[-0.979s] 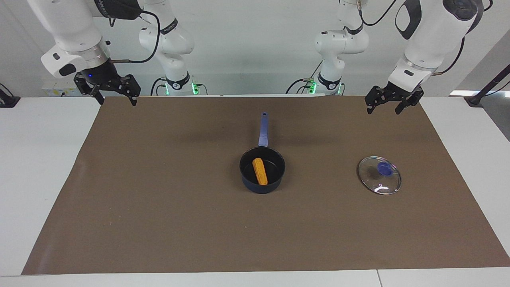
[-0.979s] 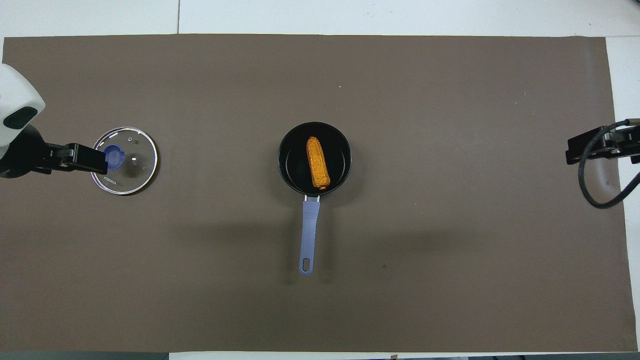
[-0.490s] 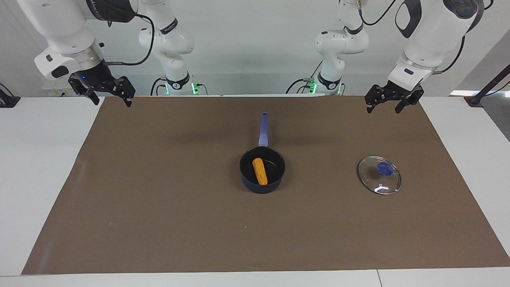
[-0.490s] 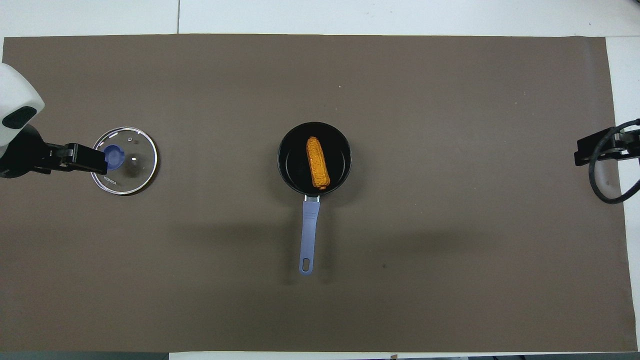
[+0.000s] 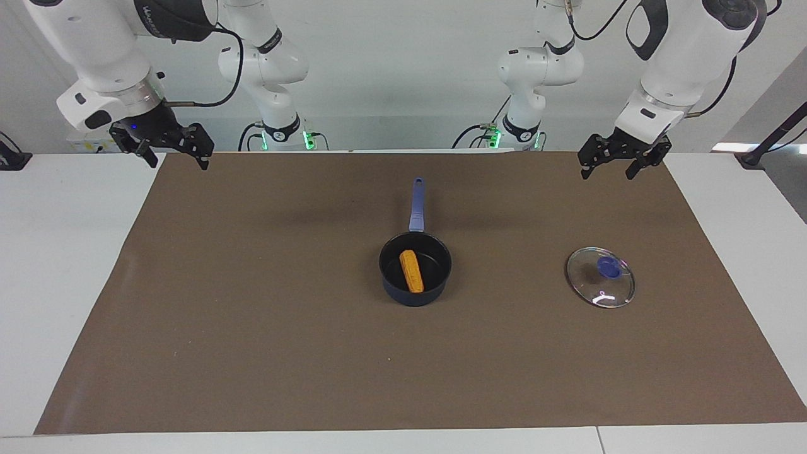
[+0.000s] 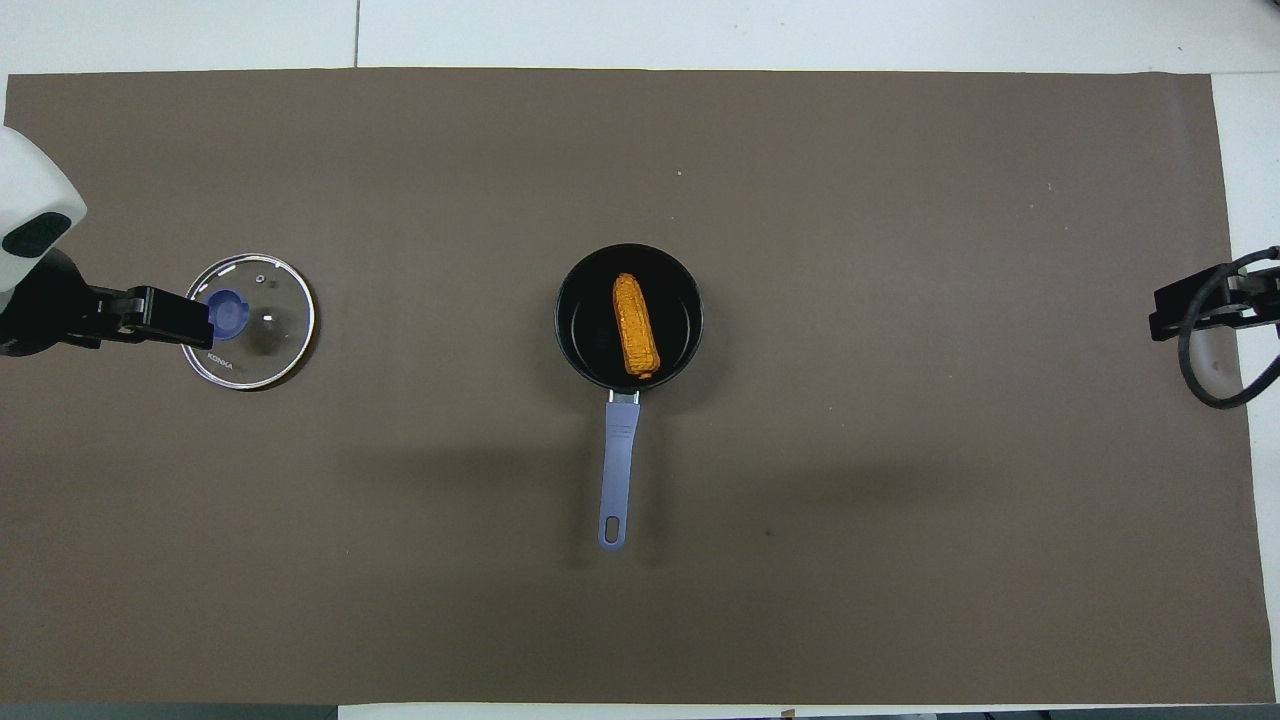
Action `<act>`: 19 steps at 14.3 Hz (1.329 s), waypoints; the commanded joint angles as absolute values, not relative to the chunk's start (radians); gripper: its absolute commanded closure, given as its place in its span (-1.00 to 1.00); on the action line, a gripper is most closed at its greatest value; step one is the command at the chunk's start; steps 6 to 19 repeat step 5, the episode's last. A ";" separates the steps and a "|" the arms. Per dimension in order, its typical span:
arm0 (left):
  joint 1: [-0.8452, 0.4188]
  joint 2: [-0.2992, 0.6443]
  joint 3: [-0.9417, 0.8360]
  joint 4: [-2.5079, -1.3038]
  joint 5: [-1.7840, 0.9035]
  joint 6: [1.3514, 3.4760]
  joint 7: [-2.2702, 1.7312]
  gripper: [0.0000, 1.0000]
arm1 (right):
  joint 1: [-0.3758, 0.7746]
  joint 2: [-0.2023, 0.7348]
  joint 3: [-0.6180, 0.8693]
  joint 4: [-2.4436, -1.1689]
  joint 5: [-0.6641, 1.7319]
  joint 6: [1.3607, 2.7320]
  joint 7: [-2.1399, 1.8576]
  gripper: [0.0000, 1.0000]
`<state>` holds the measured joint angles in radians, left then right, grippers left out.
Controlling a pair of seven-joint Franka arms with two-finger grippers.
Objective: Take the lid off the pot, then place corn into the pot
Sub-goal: 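Set the lid down with the left gripper while the right gripper withdraws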
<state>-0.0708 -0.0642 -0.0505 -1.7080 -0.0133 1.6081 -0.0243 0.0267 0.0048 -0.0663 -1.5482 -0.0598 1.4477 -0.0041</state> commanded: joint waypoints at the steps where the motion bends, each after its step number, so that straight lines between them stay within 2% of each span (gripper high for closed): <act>1: -0.078 -0.061 -0.043 -1.692 -0.002 1.585 -0.037 -1.00 | 0.037 -0.011 -0.078 -1.569 -0.043 1.474 -0.025 -1.00; 19: -0.077 -0.060 -0.043 -1.690 -0.002 1.585 -0.037 -1.00 | 0.035 -0.002 -0.074 -1.559 -0.041 1.480 -0.023 -1.00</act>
